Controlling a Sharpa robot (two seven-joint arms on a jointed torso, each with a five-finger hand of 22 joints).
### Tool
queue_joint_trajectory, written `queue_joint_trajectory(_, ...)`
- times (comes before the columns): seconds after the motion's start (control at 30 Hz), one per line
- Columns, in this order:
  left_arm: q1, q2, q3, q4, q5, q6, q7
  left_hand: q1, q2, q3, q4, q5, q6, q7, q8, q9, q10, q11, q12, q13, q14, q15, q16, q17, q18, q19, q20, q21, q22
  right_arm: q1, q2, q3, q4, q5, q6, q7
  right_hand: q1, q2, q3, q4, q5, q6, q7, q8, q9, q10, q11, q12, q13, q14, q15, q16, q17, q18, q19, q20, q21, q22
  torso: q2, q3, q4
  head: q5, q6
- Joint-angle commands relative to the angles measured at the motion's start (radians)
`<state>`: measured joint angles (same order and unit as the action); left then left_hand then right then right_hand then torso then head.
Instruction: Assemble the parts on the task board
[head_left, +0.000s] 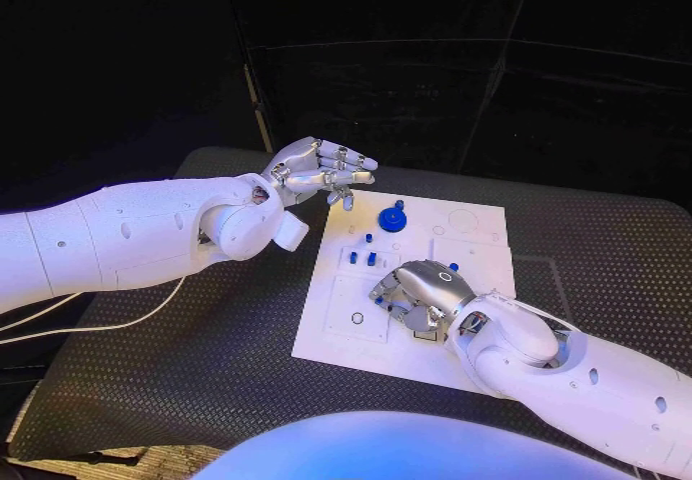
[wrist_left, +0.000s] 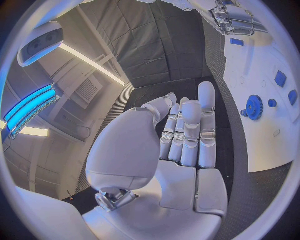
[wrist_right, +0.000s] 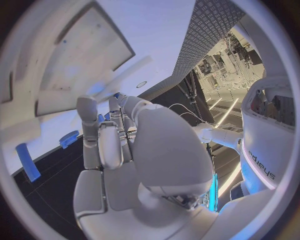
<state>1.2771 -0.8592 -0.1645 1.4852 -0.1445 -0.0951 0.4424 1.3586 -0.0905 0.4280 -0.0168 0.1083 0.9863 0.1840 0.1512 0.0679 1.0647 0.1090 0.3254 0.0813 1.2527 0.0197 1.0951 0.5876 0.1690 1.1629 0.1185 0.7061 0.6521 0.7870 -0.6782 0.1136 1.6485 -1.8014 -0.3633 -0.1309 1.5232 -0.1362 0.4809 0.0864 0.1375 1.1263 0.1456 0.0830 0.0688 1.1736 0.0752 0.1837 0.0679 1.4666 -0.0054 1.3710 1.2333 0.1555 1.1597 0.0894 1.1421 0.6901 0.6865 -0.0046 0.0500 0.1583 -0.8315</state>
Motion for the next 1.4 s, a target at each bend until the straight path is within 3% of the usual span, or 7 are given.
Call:
queue_joint_trajectory(0.03, 0.002, 0.001, 0.001, 0.001, 0.006, 0.011, 0.001, -0.009, 0.003, -0.007, -0.001, -0.003, -0.001, 0.002, 0.002, -0.002, -0.005, -0.001, 0.006, 0.001, -0.008, 0.001, -0.006, -0.001, 0.015, -0.005, 0.001, -0.007, -0.001, -0.006, -0.003, -0.010, 0.008, -0.030, 0.030, -0.019, -0.012, -0.001, -0.003, -0.005, -0.002, 0.000, 0.006, 0.001, 0.002, -0.001, 0.005, -0.004, 0.000, 0.043, 0.001, 0.007, 0.003, 0.000, 0.000, 0.008, 0.005, 0.002, 0.000, 0.0001, -0.0002, 0.000, -0.001)
queue_joint_trajectory(0.4, 0.002, 0.002, 0.001, -0.001, 0.006, 0.014, -0.003, -0.010, 0.003, -0.008, -0.001, -0.003, -0.003, 0.003, 0.002, -0.002, -0.007, -0.001, 0.007, 0.001, -0.008, 0.001, -0.006, -0.002, 0.015, -0.005, 0.002, -0.008, -0.002, -0.006, -0.007, -0.013, 0.012, -0.026, -0.021, -0.020, -0.080, -0.043, -0.036, 0.004, 0.008, -0.128, 0.037, -0.023, -0.006, -0.154, 0.046, -0.068, -0.005, 0.022, 0.035, -0.027, -0.053, 0.018, -0.075, 0.038, -0.067, -0.118, -0.001, -0.0002, 0.0007, -0.003, 0.003)
queue_joint_trajectory(0.87, 0.001, 0.002, 0.001, -0.005, 0.006, 0.017, -0.002, -0.010, 0.003, -0.008, -0.001, -0.003, -0.003, 0.003, 0.002, -0.002, -0.007, -0.001, 0.007, 0.001, -0.008, 0.001, -0.006, -0.002, 0.015, -0.005, 0.002, -0.008, -0.002, -0.006, -0.029, -0.013, 0.046, 0.027, -0.191, 0.025, -0.077, -0.038, -0.051, -0.008, 0.030, -0.161, 0.038, -0.021, -0.003, -0.188, 0.049, -0.049, -0.001, 0.015, 0.038, -0.034, -0.066, 0.024, -0.091, 0.044, -0.086, -0.147, 0.000, 0.0017, -0.0007, -0.013, 0.019)
queue_joint_trajectory(1.1, 0.001, 0.002, 0.001, -0.007, 0.006, 0.018, -0.002, -0.010, 0.003, -0.008, -0.001, -0.003, -0.003, 0.003, 0.002, -0.002, -0.007, -0.001, 0.007, 0.001, -0.008, 0.001, -0.006, -0.002, 0.015, -0.005, 0.002, -0.008, -0.002, -0.006, -0.075, -0.009, 0.092, 0.065, -0.217, 0.019, -0.079, -0.037, -0.053, -0.008, 0.035, -0.160, 0.039, -0.018, -0.002, -0.183, 0.049, -0.037, 0.001, 0.017, 0.038, -0.030, -0.062, 0.023, -0.085, 0.044, -0.082, -0.140, -0.001, 0.0005, 0.0004, -0.019, 0.026)
queue_joint_trajectory(1.2, 0.001, 0.002, 0.001, -0.008, 0.006, 0.019, -0.002, -0.010, 0.003, -0.008, -0.001, -0.003, -0.003, 0.003, 0.002, -0.002, -0.007, -0.001, 0.007, 0.001, -0.008, 0.001, -0.006, -0.002, 0.015, -0.005, 0.002, -0.008, -0.002, -0.005, -0.103, 0.012, 0.109, 0.084, -0.193, 0.002, -0.082, -0.036, -0.055, -0.007, 0.034, -0.158, 0.038, -0.017, -0.001, -0.180, 0.048, -0.031, 0.001, 0.019, 0.037, -0.027, -0.059, 0.022, -0.081, 0.044, -0.079, -0.134, -0.001, 0.0004, 0.0001, -0.025, 0.030)
queue_joint_trajectory(1.33, 0.001, 0.002, 0.000, -0.009, 0.006, 0.020, -0.002, -0.010, 0.003, -0.008, -0.001, -0.003, -0.003, 0.003, 0.002, -0.002, -0.007, -0.001, 0.007, 0.001, -0.008, 0.001, -0.006, -0.002, 0.015, -0.005, 0.002, -0.008, -0.002, -0.003, -0.151, 0.059, 0.127, 0.119, -0.123, -0.041, -0.089, -0.038, -0.062, -0.004, 0.029, -0.158, 0.035, -0.017, -0.001, -0.178, 0.046, -0.022, 0.001, 0.025, 0.036, -0.016, -0.041, 0.019, -0.067, 0.043, -0.068, -0.114, -0.002, 0.0005, -0.0025, -0.038, 0.039)
queue_joint_trajectory(1.4, 0.001, 0.002, 0.000, -0.009, 0.006, 0.020, -0.002, -0.010, 0.003, -0.008, -0.001, -0.003, -0.003, 0.003, 0.002, -0.002, -0.007, -0.001, 0.007, 0.001, -0.008, 0.001, -0.006, -0.002, 0.015, -0.005, 0.002, -0.008, -0.002, 0.002, -0.166, 0.069, 0.129, 0.129, -0.099, -0.055, -0.095, -0.041, -0.068, -0.002, 0.027, -0.158, 0.034, -0.018, -0.001, -0.180, 0.045, -0.019, 0.000, 0.027, 0.036, -0.012, -0.037, 0.018, -0.063, 0.043, -0.065, -0.110, -0.001, 0.0000, -0.0023, -0.045, 0.044)
